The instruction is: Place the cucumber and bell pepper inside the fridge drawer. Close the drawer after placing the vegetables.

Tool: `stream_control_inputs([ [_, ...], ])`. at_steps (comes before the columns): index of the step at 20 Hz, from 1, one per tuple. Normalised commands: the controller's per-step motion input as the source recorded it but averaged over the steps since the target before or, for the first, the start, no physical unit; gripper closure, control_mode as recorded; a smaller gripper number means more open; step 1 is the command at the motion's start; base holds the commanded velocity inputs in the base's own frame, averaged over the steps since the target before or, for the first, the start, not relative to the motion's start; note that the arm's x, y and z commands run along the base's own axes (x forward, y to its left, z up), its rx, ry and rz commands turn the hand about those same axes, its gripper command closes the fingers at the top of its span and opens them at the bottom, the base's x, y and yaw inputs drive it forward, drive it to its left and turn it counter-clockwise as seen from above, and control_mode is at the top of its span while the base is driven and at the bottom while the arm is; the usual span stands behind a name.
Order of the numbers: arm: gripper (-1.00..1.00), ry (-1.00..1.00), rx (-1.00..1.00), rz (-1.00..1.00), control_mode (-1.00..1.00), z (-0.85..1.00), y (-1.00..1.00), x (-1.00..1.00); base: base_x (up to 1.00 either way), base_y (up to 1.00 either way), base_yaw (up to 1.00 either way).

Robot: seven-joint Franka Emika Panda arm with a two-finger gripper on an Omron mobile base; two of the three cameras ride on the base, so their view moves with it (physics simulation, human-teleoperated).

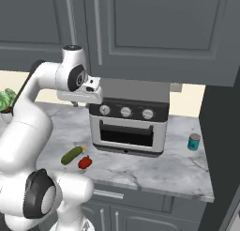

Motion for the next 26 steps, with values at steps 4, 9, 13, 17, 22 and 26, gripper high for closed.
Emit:
stream_control_inputs([
  [4, -1.00, -0.04, -0.01, 0.00, -1.00, -0.11, 0.01, -0.38, 0.00, 0.00, 0.00],
  [9, -1.00, 0.06, -0.15, -0.05, -1.00, -0.97, 0.67, -0.44, 0.00, 0.00, 0.00],
  [13, -1.00, 0.29, -0.07, -0.18, -1.00, -1.00, 0.88, -0.05, 0.00, 0.00, 0.00],
  [17, -1.00, 0.35, -0.02, -0.10, -1.00, -0.99, 0.62, 0.10, 0.00, 0.00, 0.00],
  [22, -1.00, 0.16, -0.01, 0.00, -1.00, -0.54, -0.05, 0.05, 0.00, 0.00, 0.00],
  [26, -1.00, -0.02, 0.00, 0.00, -1.00, -0.49, -0.09, 0.05, 0.00, 0.00, 0.00],
])
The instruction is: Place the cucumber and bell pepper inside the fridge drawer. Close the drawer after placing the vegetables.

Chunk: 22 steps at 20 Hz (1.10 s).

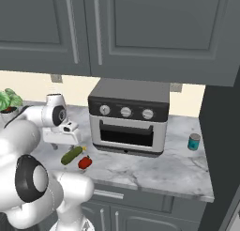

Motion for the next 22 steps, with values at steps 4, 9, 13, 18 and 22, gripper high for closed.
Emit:
stream_control_inputs([
  [4, -1.00, -0.02, 0.00, 0.00, -1.00, -0.32, 0.00, 0.25, 0.00, 0.00, 0.00],
  [9, -1.00, -0.14, 0.04, 0.00, -1.00, -0.19, -0.07, 0.19, 0.00, 0.00, 0.00],
  [13, -1.00, -0.11, 0.05, 0.00, -1.00, -0.21, -0.22, 0.03, 0.00, 0.00, 0.00],
  [18, -1.00, -0.04, 0.02, 0.00, -1.00, -0.23, -0.08, 0.00, 0.00, 0.00, 0.00],
  [22, -1.00, 0.00, 0.00, -0.02, -1.00, -0.29, 0.02, 0.10, 0.00, 0.00, 0.00],
])
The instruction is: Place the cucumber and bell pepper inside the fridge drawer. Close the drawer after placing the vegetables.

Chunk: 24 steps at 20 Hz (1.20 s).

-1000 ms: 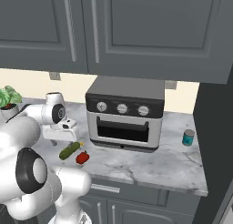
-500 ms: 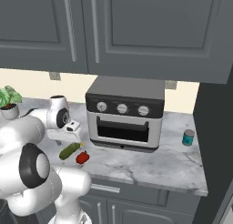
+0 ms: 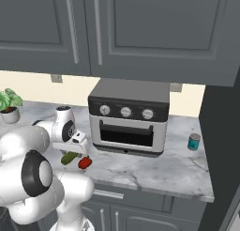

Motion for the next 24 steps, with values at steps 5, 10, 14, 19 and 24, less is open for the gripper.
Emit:
stream_control_inputs([
  [5, -1.00, 0.00, 0.00, -0.04, -1.00, -0.28, 0.14, 0.05, 0.00, 0.00, 0.00],
  [10, 1.00, 0.00, -0.01, -0.03, -1.00, -0.36, 0.09, -0.03, 0.00, 0.00, 0.00],
  [14, 1.00, 0.00, -0.01, 0.00, -1.00, -0.11, 0.01, -0.01, 0.00, 0.00, 0.00],
  [19, 1.00, -0.01, 0.00, -0.03, -1.00, 0.75, 0.09, -0.06, 0.00, 0.00, 0.00],
  [24, 1.00, -0.11, 0.06, 0.00, -1.00, 1.00, 0.00, -0.54, 0.00, 0.00, 0.00],
])
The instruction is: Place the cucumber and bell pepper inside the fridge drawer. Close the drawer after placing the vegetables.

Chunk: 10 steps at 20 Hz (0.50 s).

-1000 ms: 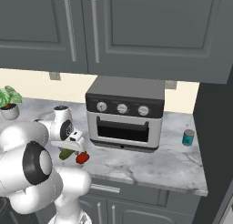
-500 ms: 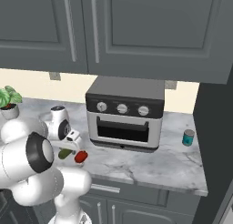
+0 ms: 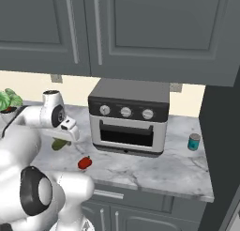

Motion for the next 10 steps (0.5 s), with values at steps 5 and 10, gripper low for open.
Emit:
stream_control_inputs([
  [5, 1.00, -0.05, 0.02, 0.00, -1.00, 1.00, 0.00, -0.57, 0.00, 0.00, 0.00],
  [10, 1.00, -0.02, 0.00, 0.00, -1.00, 0.63, 0.00, -0.23, 0.00, 0.00, 0.00],
])
